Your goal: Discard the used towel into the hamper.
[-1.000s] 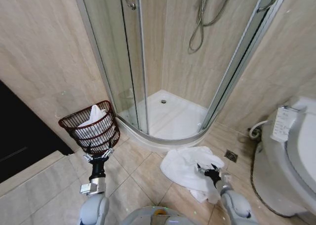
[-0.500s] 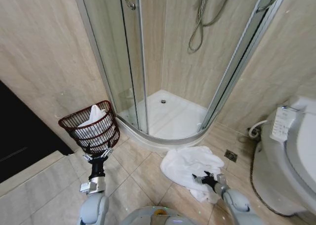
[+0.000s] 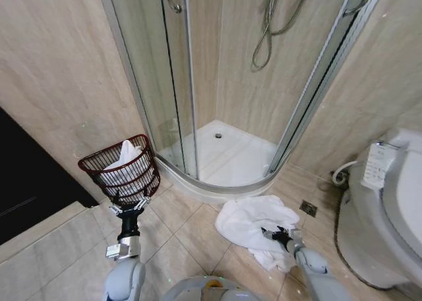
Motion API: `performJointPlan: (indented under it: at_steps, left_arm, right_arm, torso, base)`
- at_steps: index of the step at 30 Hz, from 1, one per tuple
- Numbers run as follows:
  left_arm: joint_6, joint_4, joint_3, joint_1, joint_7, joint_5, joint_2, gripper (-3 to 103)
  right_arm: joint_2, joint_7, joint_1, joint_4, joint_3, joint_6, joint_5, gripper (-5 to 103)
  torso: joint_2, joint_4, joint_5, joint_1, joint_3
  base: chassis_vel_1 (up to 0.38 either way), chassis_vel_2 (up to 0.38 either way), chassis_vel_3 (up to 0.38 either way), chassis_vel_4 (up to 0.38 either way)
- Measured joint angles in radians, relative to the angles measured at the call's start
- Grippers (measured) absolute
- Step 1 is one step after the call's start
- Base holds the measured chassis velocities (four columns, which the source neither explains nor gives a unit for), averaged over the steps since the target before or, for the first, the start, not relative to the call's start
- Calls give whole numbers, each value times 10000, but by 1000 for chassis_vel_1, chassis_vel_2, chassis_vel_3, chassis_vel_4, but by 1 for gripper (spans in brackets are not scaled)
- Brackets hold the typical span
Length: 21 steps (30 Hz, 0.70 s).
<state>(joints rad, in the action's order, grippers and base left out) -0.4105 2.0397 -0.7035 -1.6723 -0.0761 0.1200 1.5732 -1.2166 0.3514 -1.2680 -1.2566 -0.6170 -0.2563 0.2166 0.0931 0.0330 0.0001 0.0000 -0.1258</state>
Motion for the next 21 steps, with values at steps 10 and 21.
performJointPlan:
  at_steps: [10, 21]
  left_arm:
    - [-86, 117, 21, -165, -70, -411, 29, 100]
    - [-225, 227, 59, -221, -157, -675, 85, 100]
  right_arm:
    - [-253, -723, 35, 229, -23, 354, -140, 88]
    - [-639, -1757, -38, 8, -114, 430, -140, 50]
  torso:
    - [0, 0, -1, 0, 0]
    - [0, 0, -1, 0, 0]
  base:
    - [0, 0, 0, 0]
    - [0, 0, 0, 0]
